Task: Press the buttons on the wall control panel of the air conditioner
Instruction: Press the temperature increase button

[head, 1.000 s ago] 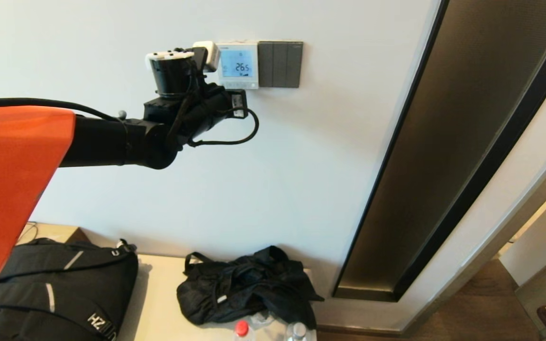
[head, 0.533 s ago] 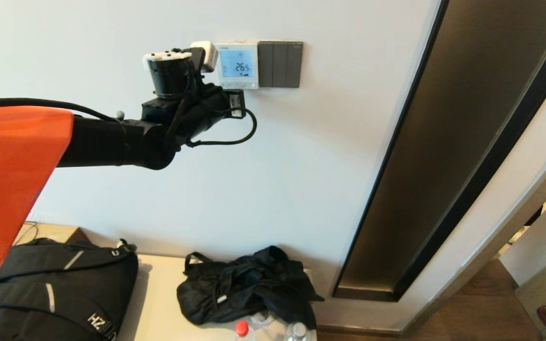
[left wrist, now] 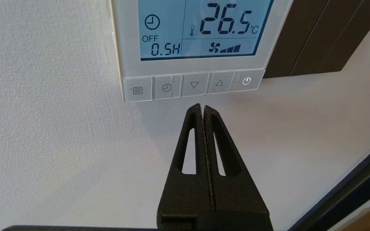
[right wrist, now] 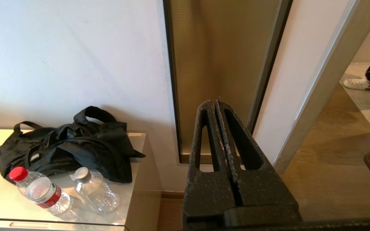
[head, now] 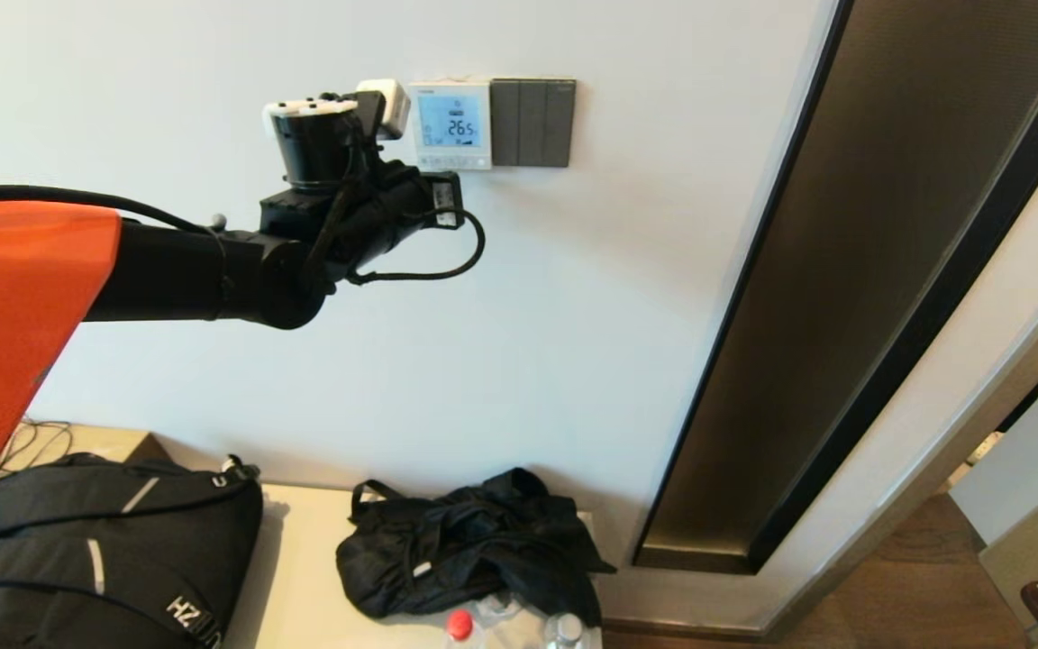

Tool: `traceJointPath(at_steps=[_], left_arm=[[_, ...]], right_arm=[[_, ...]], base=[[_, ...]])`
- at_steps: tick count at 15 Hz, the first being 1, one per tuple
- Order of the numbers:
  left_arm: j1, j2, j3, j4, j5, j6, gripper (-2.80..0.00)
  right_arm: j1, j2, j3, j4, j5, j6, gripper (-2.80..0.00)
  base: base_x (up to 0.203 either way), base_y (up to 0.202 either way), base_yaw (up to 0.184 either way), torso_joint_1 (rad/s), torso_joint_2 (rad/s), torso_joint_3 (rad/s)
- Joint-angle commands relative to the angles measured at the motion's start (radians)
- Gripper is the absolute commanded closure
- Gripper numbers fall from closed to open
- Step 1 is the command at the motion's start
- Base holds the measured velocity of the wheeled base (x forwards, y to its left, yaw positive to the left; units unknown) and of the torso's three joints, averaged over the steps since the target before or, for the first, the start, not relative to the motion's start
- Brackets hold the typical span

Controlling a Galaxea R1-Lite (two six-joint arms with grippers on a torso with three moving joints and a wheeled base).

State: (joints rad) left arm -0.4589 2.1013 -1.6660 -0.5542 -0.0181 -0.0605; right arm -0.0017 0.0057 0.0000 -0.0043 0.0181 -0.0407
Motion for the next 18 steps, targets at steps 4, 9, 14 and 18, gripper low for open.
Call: traceJointPath(at_steps=[4, 9, 14, 18], left_arm=[[-0.001, 0.009, -0.02, 0.007, 0.0, -0.001, 0.0], [0.0, 0.034, -0.066, 0.023, 0.0, -0.001, 0.0], [0.0, 0.045, -0.071, 0.023, 0.0, -0.001, 0.0], [0.0, 0.035, -0.065, 0.023, 0.0, -0.001, 0.0]], right_arm=[[0.0, 0.0, 0.0, 0.0, 0.0, -0.001, 0.0], [0.0, 0.0, 0.0, 0.0, 0.0, -0.001, 0.0], [0.0, 0.0, -0.002, 0.0, 0.0, -0.001, 0.0], [0.0, 0.0, 0.0, 0.0, 0.0, 0.001, 0.0]], base=[[0.0, 0.0, 0.0, 0.0, 0.0, 0.0], [0.0, 0.0, 0.0, 0.0, 0.0, 0.0], [0.0, 0.0, 0.0, 0.0, 0.0, 0.0], [0.0, 0.0, 0.0, 0.0, 0.0, 0.0]])
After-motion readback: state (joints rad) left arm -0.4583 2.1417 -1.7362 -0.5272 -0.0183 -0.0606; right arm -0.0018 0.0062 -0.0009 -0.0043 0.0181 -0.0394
